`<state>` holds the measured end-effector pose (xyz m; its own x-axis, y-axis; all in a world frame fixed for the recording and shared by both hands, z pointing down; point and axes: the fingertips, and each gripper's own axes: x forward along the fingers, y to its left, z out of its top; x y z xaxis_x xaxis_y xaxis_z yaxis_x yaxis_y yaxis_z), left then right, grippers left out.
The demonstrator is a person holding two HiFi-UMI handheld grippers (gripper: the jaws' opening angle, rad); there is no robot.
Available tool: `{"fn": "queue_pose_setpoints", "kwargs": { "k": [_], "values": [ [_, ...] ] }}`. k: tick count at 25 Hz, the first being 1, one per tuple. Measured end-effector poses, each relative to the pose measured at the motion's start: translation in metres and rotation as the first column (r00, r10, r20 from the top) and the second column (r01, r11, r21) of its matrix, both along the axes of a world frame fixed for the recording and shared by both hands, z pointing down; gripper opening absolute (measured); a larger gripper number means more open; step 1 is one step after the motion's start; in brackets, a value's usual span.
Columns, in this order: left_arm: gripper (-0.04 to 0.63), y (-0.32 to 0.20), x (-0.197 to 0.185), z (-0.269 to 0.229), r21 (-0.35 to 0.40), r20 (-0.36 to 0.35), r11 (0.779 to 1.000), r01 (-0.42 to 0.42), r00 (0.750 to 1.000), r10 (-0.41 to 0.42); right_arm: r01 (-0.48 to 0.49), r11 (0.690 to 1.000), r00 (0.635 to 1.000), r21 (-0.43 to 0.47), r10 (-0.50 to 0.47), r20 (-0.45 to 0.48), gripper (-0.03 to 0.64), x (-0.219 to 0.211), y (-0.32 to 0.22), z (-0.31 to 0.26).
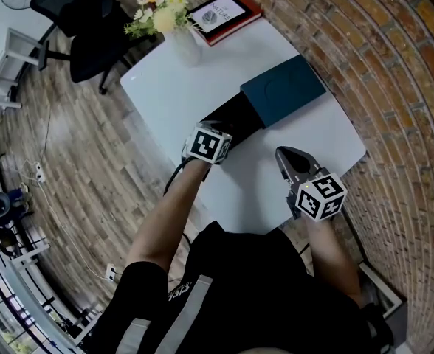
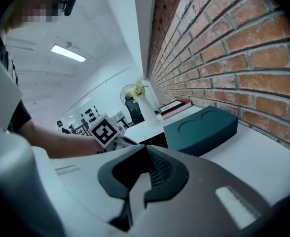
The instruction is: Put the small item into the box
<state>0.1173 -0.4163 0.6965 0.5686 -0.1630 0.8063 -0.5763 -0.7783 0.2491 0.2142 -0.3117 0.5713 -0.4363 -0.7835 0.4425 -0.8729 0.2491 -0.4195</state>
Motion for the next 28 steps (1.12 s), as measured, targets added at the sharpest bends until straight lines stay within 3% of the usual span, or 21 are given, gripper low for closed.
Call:
{"fn": "queue_pose_setpoints", "kwargs": {
  "k": [4,10,13,15,18,21,26,28],
  "values": [
    [0.071,0.003,-0.004,-0.007,0.034,0.002,0.999,0.005,1.000,-0.005,0.010,1.000,1.000,0.005,-0.010,0.002,0.002,-0.002,0.008,-0.002],
    [0.071,0.007,-0.016,-0.037,0.110,-0.049,0.992,0.061,0.997,-0.056,0.037,0.999,0.999,0.024,-0.037,-0.004,0.002,-0.006,0.018,-0.011],
    [0.106,0.009,-0.023,-0.055,0.159,-0.078,0.982,0.099,0.993,-0.087,0.054,0.998,0.999,0.040,-0.053,-0.011,0.002,-0.004,0.019,-0.019],
    [0.127,0.010,-0.031,-0.065,0.185,-0.093,0.973,0.141,0.988,-0.126,0.061,0.997,0.998,0.052,-0.060,-0.019,0.002,0.000,0.019,-0.025],
    [0.210,0.014,-0.039,-0.085,0.189,-0.144,0.955,0.228,0.969,-0.203,0.078,0.994,0.997,0.074,-0.076,-0.032,0.002,0.008,0.017,-0.036],
    [0.213,0.019,-0.044,-0.108,0.207,-0.193,0.938,0.276,0.952,-0.237,0.113,0.989,0.993,0.098,-0.110,-0.037,0.002,0.010,0.012,-0.044],
    [0.187,0.031,-0.056,-0.150,0.366,-0.225,0.890,0.272,0.954,-0.199,0.195,0.971,0.981,0.139,-0.192,-0.032,0.002,-0.002,0.000,-0.058],
    [0.167,0.040,-0.063,-0.161,0.384,-0.249,0.879,0.282,0.949,-0.196,0.220,0.963,0.975,0.155,-0.218,-0.027,0.002,-0.009,-0.002,-0.063]
  ]
}}
